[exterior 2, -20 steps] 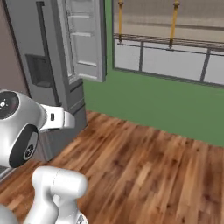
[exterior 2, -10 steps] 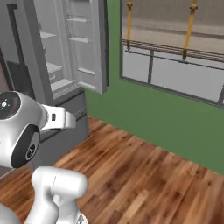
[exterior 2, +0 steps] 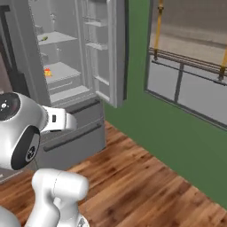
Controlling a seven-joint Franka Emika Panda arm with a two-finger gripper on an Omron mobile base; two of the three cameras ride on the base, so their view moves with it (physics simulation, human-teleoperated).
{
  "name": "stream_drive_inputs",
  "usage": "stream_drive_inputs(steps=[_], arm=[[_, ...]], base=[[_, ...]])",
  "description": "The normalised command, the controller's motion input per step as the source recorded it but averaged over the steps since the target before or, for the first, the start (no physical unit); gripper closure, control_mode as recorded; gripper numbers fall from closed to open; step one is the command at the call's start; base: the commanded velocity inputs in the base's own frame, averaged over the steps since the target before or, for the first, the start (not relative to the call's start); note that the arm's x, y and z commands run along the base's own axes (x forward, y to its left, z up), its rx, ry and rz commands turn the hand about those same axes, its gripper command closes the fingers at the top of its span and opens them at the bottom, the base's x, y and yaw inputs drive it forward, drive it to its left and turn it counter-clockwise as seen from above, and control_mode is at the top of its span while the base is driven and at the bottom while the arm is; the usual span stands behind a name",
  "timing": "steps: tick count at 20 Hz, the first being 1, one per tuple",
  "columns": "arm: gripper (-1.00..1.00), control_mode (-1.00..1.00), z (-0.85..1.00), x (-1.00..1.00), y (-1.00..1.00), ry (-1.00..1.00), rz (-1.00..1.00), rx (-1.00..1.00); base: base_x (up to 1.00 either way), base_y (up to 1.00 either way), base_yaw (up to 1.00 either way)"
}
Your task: Take the cheese, fish, and garlic from the fridge and place them on the plate on the dining counter to create an appetizer plate.
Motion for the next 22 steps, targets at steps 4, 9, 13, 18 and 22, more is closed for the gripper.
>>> stream_drive_inputs(steps=[4,9,13,18,22], arm=[[-1.0,1.0,0.0,0.0,0.0,0.0,0.0,0.0],[-1.0,1.0,0.0,0.0,0.0,0.0,0.0,0.0],[-1.0,1.0,0.0,0.0,0.0,0.0,0.0,0.0],[-1.0,1.0,0.0,0.0,0.0,0.0,0.0,0.0],[-1.0,1.0,0.0,0.0,0.0,0.0,0.0,0.0]], base=[[0.49,-0.46,0.49],[0.41,-0.55,0.52],[0.44,-0.62,0.53],[0.4,-0.66,0.51],[0.32,-0.69,0.43]])
